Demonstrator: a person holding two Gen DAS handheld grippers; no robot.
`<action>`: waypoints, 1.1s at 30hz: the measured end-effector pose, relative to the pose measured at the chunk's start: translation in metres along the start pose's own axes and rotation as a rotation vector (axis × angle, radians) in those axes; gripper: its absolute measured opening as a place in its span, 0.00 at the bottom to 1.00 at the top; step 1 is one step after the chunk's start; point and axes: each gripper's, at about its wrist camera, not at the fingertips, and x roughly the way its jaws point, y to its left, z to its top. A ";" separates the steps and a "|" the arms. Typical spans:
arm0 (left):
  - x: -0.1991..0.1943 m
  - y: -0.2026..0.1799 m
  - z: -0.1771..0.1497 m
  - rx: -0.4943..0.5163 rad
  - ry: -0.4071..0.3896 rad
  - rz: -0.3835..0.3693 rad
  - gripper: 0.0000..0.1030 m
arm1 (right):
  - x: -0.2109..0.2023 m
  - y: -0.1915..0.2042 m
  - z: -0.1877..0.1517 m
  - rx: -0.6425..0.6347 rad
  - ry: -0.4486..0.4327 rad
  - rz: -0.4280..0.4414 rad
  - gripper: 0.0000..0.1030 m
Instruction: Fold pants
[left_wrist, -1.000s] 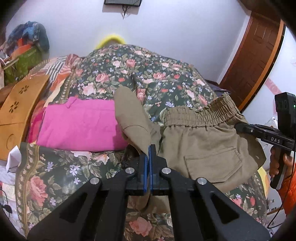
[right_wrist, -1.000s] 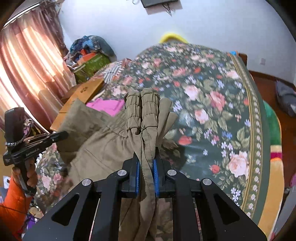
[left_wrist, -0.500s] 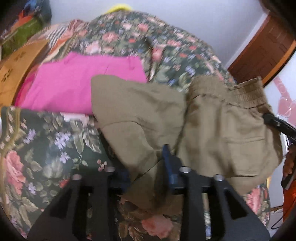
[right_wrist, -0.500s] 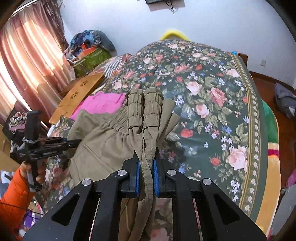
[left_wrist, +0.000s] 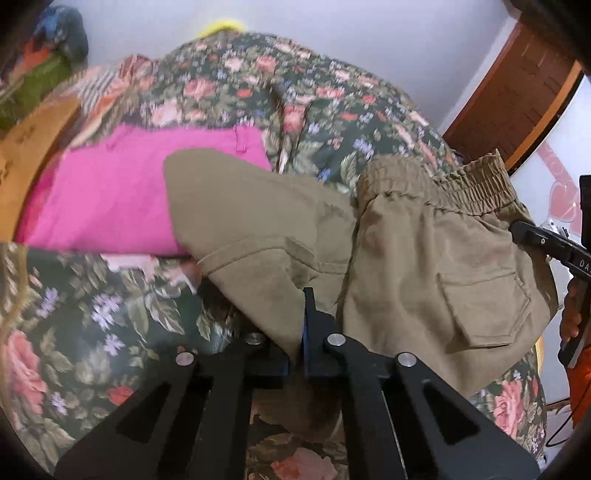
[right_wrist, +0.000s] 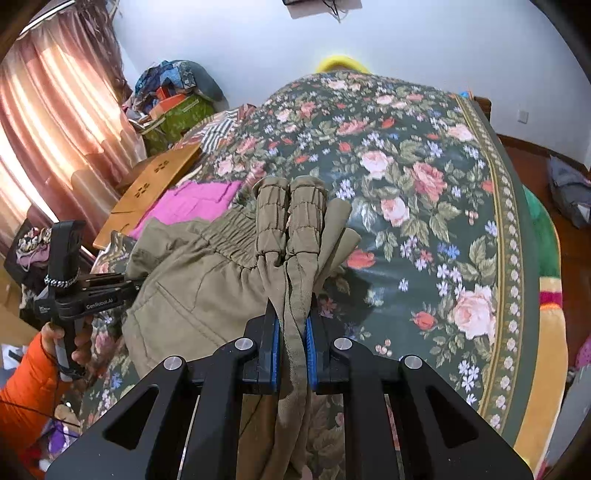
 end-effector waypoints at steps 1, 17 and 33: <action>-0.005 -0.001 0.003 0.003 -0.012 0.001 0.03 | -0.003 0.002 0.003 -0.003 -0.008 0.003 0.10; -0.095 0.023 0.054 0.019 -0.215 0.072 0.02 | -0.023 0.059 0.064 -0.116 -0.146 0.027 0.09; -0.106 0.133 0.097 -0.072 -0.283 0.154 0.01 | 0.062 0.124 0.130 -0.159 -0.154 0.093 0.09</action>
